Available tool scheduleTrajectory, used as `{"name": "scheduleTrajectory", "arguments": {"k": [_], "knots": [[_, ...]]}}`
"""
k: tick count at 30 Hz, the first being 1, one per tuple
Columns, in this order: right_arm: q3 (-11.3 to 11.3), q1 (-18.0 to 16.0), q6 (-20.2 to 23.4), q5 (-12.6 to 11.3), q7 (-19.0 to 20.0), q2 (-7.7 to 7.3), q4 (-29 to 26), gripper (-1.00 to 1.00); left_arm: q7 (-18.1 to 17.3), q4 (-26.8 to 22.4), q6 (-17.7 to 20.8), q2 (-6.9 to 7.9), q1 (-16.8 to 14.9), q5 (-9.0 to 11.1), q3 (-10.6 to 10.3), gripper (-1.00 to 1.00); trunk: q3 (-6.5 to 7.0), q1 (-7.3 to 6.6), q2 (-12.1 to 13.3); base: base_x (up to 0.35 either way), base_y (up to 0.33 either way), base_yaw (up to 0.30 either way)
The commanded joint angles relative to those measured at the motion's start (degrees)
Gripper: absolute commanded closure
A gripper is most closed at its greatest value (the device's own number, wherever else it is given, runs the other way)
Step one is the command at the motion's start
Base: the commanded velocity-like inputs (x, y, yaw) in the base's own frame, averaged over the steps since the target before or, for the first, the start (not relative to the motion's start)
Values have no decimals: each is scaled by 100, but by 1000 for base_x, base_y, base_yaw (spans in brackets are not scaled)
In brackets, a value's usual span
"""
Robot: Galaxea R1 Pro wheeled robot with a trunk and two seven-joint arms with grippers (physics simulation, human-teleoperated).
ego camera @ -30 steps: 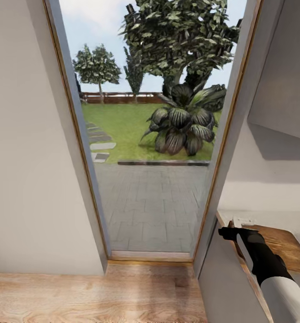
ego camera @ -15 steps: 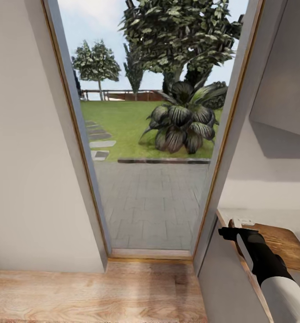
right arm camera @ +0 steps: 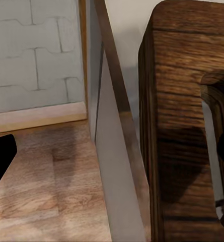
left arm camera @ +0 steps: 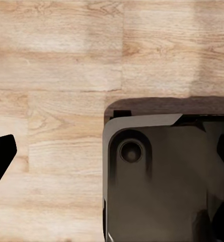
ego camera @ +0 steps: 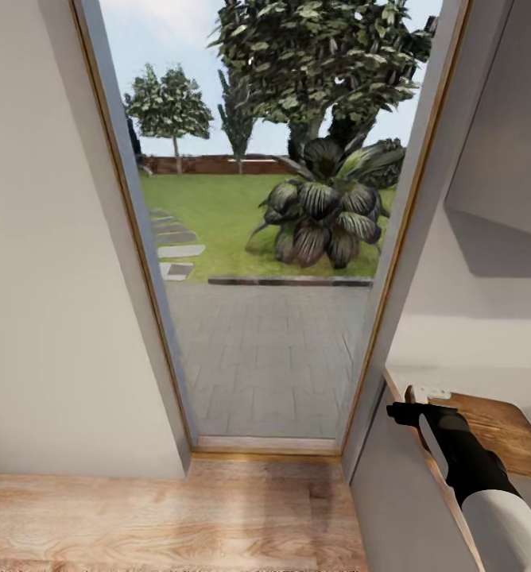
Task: In the kitchen, take the Vidalia onion out of the sink, dice it on the chopping board with the paring knife, put the diced onion into the bowl on the countertop, then place both the paring knife and the chopping board into the sink.
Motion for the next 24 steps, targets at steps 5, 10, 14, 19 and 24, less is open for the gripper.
{"name": "scheduleTrajectory", "arguments": {"k": [5,10,14,19,24], "knots": [[1,-3,30,-7,-14,-1,5,-100,2,-9,-10,0,1,1,3,-100,-42,3,-12,0,0,0],[1,-3,30,-7,-14,-1,8,-100,2,-9,-7,0,1,1,3,-100,-73,3,-12,0,-66,0],[1,-3,30,-7,-14,-1,9,-100,2,-9,-11,0,1,1,3,-100,-98,3,-12,0,-28,0],[1,-3,30,-7,-14,-1,10,-100,2,-9,-12,0,1,1,3,-100,-129,3,-12,0,-6,0],[1,-3,30,-7,-14,-1,10,-100,2,-9,-8,0,1,1,3,-100,-160,3,-12,0,-31,0]]}}
